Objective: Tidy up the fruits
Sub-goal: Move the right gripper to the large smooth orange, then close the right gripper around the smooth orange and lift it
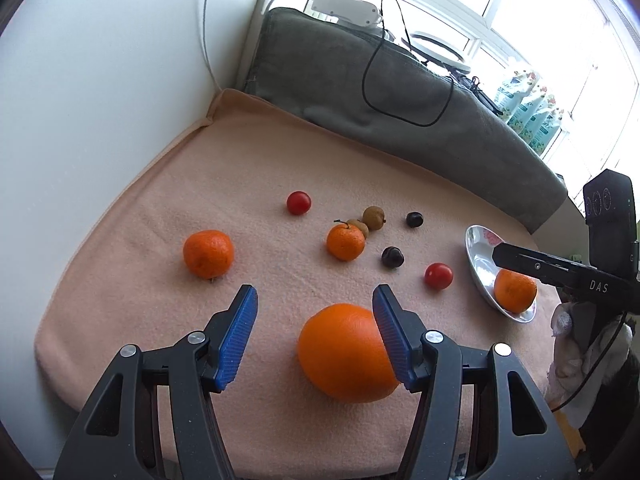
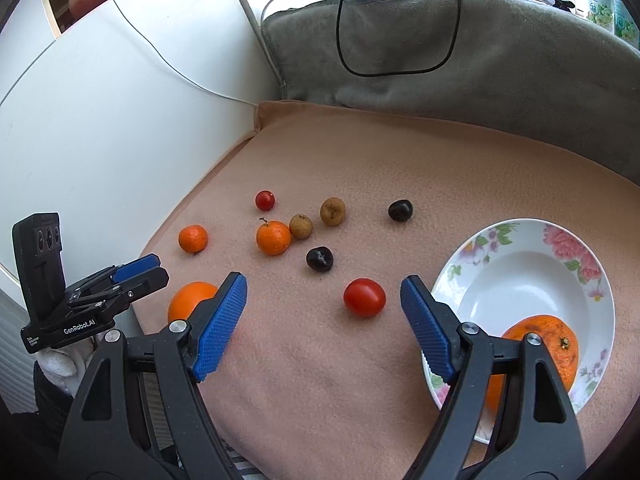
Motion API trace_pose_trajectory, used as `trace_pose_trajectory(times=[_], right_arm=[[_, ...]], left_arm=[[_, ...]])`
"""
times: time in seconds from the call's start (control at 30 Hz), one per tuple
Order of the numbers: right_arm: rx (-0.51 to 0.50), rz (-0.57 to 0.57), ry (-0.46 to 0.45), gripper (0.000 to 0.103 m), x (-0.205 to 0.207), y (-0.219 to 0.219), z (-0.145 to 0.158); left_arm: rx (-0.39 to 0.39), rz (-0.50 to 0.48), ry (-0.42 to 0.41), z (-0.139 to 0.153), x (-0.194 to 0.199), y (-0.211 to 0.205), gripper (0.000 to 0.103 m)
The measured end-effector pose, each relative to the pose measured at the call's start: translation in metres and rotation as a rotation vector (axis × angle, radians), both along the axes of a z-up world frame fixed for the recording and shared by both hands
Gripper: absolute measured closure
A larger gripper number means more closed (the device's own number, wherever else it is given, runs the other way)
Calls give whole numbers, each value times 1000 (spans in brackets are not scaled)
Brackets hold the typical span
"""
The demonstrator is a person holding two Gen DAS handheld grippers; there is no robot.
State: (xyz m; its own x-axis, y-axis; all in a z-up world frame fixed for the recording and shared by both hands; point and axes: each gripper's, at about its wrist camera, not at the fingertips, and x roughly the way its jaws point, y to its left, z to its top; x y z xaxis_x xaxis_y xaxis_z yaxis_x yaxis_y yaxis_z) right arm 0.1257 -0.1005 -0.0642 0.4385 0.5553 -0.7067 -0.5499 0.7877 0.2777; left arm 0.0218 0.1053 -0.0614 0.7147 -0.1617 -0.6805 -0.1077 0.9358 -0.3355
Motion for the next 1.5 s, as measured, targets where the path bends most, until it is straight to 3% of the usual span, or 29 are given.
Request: trace_pose_trajectory(times=[0.13,0.2,0.27,0.6,1.4,1.5], right_arm=[[10,45,65,21,-1,16,-11],[13,71,100,19,-1,25,-17],[21,100,123,19,-4,33,-21],[38,205,211,19,-15,68,-38],[42,293,328,19,-14,116,-65],[36,294,334,24,-13,117,-66]], left_arm=[[-23,-16,8,-3,-17,-2,43],[-17,-25,13,-5,-23,-6,34],[-34,-30,20,-9,-26,-10,31],[-106,-77,53,-30,-23,-26,31],[-110,-108,46,-41,-16,-36,33],[-106,-107,43,-41,-15,-38,33]])
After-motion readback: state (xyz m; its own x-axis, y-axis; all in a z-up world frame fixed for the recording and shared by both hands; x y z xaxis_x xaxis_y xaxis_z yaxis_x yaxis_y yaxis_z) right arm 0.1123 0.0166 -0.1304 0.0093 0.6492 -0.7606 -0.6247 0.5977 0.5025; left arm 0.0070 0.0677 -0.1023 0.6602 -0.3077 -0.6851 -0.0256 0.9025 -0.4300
